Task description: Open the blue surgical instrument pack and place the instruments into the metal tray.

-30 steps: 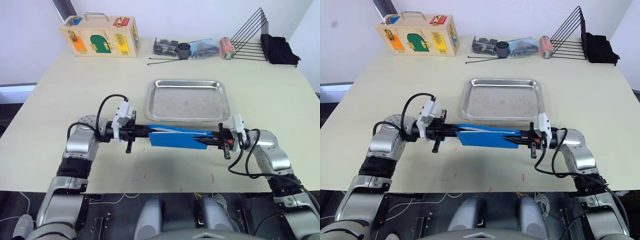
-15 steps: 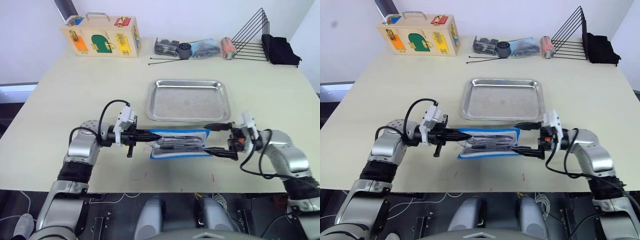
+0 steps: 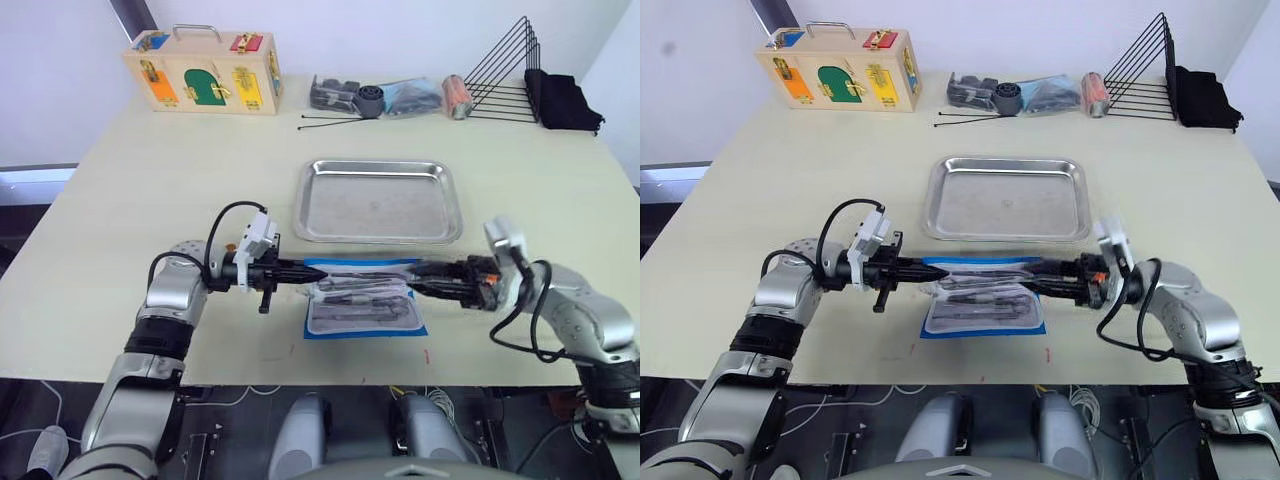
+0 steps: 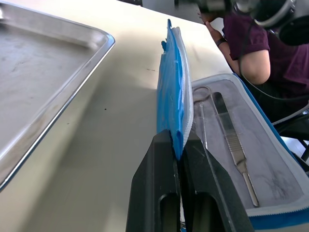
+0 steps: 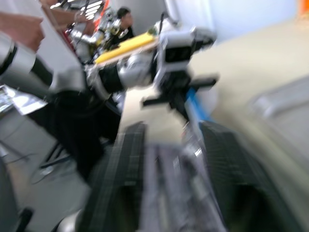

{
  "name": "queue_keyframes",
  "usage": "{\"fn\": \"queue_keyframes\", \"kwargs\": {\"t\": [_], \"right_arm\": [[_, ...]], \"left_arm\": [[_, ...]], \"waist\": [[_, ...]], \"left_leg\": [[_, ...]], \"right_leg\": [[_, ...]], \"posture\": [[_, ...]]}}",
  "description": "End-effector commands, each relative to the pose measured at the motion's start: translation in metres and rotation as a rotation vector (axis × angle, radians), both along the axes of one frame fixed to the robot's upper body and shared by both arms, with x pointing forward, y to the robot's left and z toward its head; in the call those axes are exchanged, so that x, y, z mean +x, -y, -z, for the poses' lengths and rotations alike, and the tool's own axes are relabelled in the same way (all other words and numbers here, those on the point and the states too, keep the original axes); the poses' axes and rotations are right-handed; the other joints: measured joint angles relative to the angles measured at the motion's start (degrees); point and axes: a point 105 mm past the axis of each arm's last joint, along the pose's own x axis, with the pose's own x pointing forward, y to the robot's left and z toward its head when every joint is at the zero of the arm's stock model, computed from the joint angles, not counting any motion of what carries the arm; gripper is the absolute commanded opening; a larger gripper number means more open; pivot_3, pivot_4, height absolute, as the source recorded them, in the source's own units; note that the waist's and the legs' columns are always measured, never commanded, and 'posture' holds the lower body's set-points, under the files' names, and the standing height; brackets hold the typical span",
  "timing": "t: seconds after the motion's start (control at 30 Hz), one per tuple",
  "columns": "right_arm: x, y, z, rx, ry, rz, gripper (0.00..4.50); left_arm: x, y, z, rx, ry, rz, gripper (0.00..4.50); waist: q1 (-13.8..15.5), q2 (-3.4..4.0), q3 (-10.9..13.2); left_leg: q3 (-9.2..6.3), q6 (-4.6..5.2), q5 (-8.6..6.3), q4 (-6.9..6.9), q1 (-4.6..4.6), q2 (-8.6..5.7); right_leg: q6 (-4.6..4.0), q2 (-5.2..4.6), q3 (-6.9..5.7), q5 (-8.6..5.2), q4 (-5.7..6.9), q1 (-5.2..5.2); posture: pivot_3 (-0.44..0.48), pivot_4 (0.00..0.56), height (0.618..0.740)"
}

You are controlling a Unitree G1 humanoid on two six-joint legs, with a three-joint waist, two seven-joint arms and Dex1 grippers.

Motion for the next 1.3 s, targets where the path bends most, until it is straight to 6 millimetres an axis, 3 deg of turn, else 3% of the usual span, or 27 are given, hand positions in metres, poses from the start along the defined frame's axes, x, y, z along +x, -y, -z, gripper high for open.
{"fn": "queue_keyframes", "kwargs": {"t": [0.03,0.27,0.57,0.77,1.3], "right_arm": [[-0.005,-0.003,0.015,-0.053,0.059,-0.026,0.02],[-0.015,0.0,0.059,-0.211,0.049,-0.058,0.02],[-0.027,0.006,0.096,-0.359,0.047,-0.085,0.02],[-0.027,0.009,0.103,-0.386,0.065,-0.077,0.02],[-0.024,0.016,0.089,-0.375,0.103,-0.058,0.02]], "left_arm": [[0.003,0.004,-0.001,0.008,0.01,0.036,0.0],[0.018,0.005,0.003,0.012,0.007,-0.005,0.0],[0.035,0.01,0.018,0.056,-0.05,-0.095,0.0],[0.044,0.011,0.034,0.137,-0.126,-0.157,0.0],[0.027,0.01,0.041,0.166,-0.289,-0.112,0.0]], "waist": [[-0.04,0.0,0.0],[0.04,0.0,0.0],[0.05,0.02,-0.05],[0.18,0.07,-0.25],[-0.07,0.23,-0.49]], "left_leg": [[-0.02,0.0,0.0,0.0,0.01,0.0],[-0.01,0.0,0.0,0.03,0.01,-0.01],[-0.01,0.0,0.0,0.05,0.07,-0.01],[-0.04,0.0,0.0,0.05,0.12,-0.03],[-0.05,0.0,0.0,0.05,0.18,-0.03]], "right_leg": [[0.0,0.01,-0.01,0.0,0.01,0.0],[0.0,0.0,-0.02,0.0,0.02,0.01],[0.0,0.01,-0.02,0.0,0.02,0.08],[0.01,0.0,-0.04,0.0,0.01,0.13],[0.01,0.01,-0.03,-0.01,0.0,0.17]], "posture": [[0.0,0.15,0.74],[0.0,0.15,0.74],[0.0,0.15,0.74],[0.0,0.15,0.74],[0.0,0.15,0.74]]}}
